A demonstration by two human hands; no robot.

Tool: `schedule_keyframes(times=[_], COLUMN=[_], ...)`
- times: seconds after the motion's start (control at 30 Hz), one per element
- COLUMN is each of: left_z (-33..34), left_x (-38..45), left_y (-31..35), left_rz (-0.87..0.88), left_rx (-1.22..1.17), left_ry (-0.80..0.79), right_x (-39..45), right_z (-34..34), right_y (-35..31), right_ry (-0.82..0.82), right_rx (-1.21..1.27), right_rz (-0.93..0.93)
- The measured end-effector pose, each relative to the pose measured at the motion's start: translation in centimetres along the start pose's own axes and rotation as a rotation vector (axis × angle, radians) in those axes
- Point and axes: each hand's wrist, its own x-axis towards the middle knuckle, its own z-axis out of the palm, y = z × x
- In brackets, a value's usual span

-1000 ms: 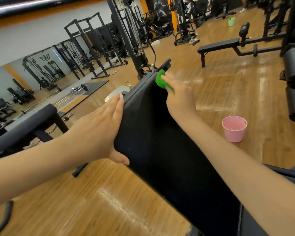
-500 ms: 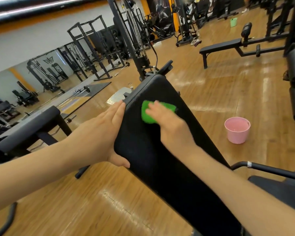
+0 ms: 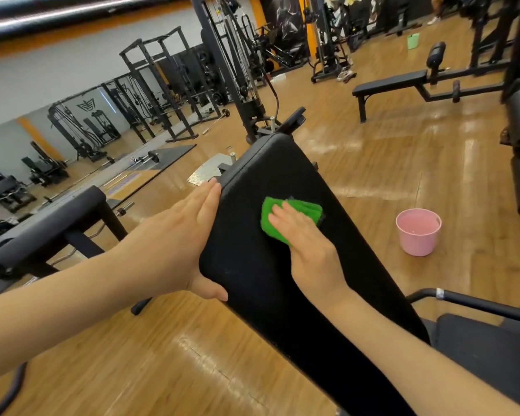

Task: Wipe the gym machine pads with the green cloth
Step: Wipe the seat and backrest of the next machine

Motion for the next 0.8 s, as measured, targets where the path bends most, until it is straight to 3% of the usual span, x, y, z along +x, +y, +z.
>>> schedule_keyframes(times=[0.1,0.23,0.3,0.37,0.43,0.5,0.63,0.8], left_z=[-0.1,-0.4,-0.5,-0.6,-0.7,-0.7,-0.7,-0.6], left_x=[0.2,0.1,0.2,0.2,0.3,0.4,0.3,0.3], left_y=[0.1,-0.2,-0.3,-0.2,-0.1,-0.1,-0.1,-0.3], left_rz=[0.032,0.119,0.167,0.145,0.125,0.124,0.114,0.123], left_rx=[0.067,0.120,0.143,0.174,0.194,0.201,0.183,0.167], left_ry=[0.004,0.051,0.091,0.044,-0.008,-0.013,-0.034,-0.025], right_x=[-2.3,2.7,5.9,8.1,9.3,9.4,6.1,5.6], right_z=[-1.0,-1.5,-1.1,-0.5,-0.5,-1.0,-2.8,-3.6], right_y=[1.4,1.0,0.0,-0.7,0.3,2.5,5.9,4.8], right_ry=[0.004,0.069,0.026,-0.108,-0.182,-0.148,-0.058,-0.041], right_rx=[0.009,-0.023,-0.065,-0.074,-0.073,-0.062,-0.020,-0.028], right_rz=[0.011,0.108,0.006,-0.157,-0.201,-0.075,0.356,0.402])
